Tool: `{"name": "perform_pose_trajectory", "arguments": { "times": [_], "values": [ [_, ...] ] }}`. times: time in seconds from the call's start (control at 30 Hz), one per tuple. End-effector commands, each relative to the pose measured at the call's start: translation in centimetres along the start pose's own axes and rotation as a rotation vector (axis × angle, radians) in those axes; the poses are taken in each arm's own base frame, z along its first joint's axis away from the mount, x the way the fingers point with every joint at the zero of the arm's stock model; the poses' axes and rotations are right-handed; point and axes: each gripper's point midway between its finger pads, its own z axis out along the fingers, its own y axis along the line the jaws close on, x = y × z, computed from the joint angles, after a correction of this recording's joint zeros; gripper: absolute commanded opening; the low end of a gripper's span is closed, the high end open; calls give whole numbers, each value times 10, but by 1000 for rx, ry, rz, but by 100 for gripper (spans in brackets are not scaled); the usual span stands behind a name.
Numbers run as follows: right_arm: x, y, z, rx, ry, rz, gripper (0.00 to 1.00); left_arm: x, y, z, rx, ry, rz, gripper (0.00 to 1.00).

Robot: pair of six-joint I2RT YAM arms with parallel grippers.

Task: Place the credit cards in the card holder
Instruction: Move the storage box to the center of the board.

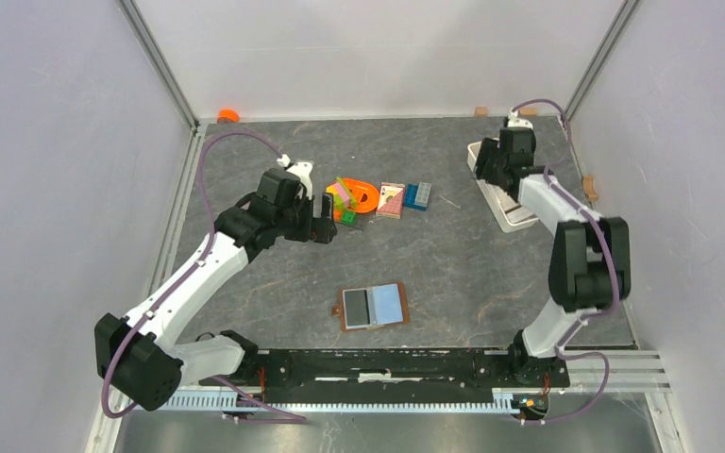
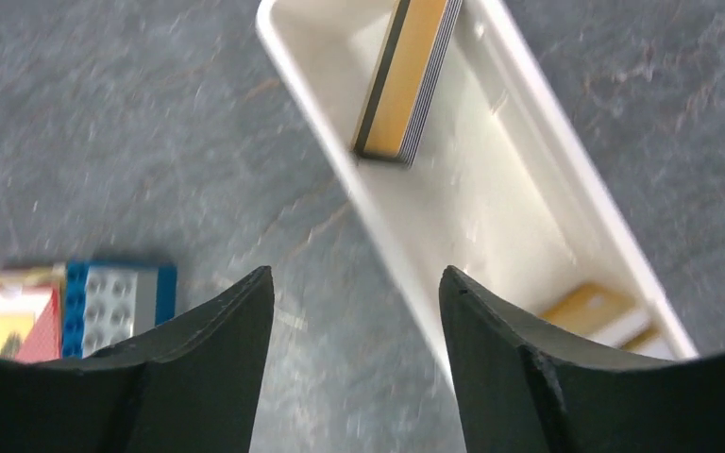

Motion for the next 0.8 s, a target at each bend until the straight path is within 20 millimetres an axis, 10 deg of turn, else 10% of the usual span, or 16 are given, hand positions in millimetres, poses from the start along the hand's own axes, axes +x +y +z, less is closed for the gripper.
{"name": "perform_pose_trajectory", "arguments": {
  "times": [0.0,0.23,0.77],
  "values": [
    [-46,3,33,-56,-65,58,68,0,5,-2,-10,-12,57,100],
    [-58,-36,70,21,-71,153,68,3,1,-2,19,2,55,100],
    [-36,-42,116,52,19,176,54,7,-3,2,43,25,53,100]
  ]
}}
